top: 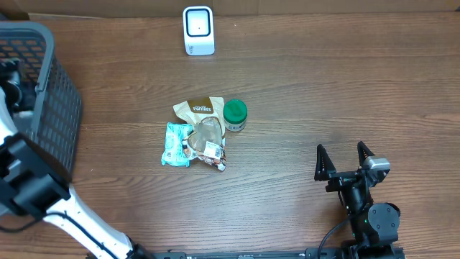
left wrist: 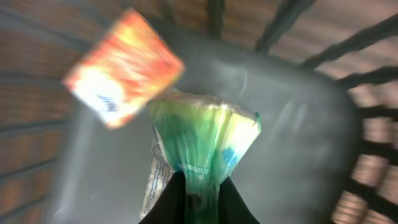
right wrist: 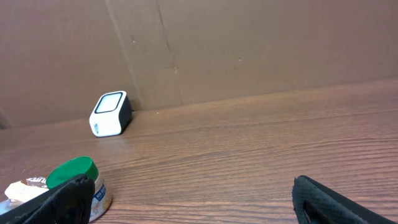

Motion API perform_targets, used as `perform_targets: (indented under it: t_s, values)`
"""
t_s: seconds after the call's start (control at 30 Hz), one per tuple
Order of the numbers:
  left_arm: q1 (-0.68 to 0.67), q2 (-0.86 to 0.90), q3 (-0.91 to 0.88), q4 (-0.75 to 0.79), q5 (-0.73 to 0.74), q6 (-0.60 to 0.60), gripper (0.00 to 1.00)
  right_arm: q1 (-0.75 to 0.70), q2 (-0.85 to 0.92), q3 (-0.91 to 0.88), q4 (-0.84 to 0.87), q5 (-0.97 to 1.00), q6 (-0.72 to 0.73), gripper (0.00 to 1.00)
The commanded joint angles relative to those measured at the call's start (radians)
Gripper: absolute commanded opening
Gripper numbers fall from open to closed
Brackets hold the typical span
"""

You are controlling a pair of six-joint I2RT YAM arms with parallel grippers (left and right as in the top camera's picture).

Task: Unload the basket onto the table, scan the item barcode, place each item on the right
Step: 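Grasp the small green box and lift it out of the basket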

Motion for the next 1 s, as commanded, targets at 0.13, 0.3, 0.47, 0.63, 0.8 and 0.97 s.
perform_targets:
  t_s: [0.13, 0.3, 0.47, 0.63, 0.8, 0.97]
  values:
    - [-0.013, -0.366, 0.013, 0.000, 0.079, -0.311, 0.04, -0.003, -0.010, -0.010, 0.005, -0.006, -0.002, 1.00]
    - [-0.070, -0.548, 0.013, -0.035, 0.306, -0.390, 0.04, -0.003, -0.010, -0.010, 0.005, -0.006, -0.002, 1.00]
    - [-0.235, -0.626, 0.013, -0.148, 0.364, -0.394, 0.04, -0.003, -0.010, -0.010, 0.005, -0.006, -0.002, 1.00]
    - [-0.464, -0.620, -0.004, -0.279, 0.362, -0.394, 0.04, -0.003, -0.010, -0.010, 0.005, -0.006, -0.001, 1.00]
    - [-0.715, -0.594, -0.080, -0.315, 0.349, -0.447, 0.04, -0.003, -0.010, -0.010, 0.005, -0.006, -0.002, 1.00]
    - [-0.952, -0.549, -0.208, -0.256, 0.237, -0.554, 0.04, -0.003, -0.010, -0.010, 0.005, -0.006, -0.002, 1.00]
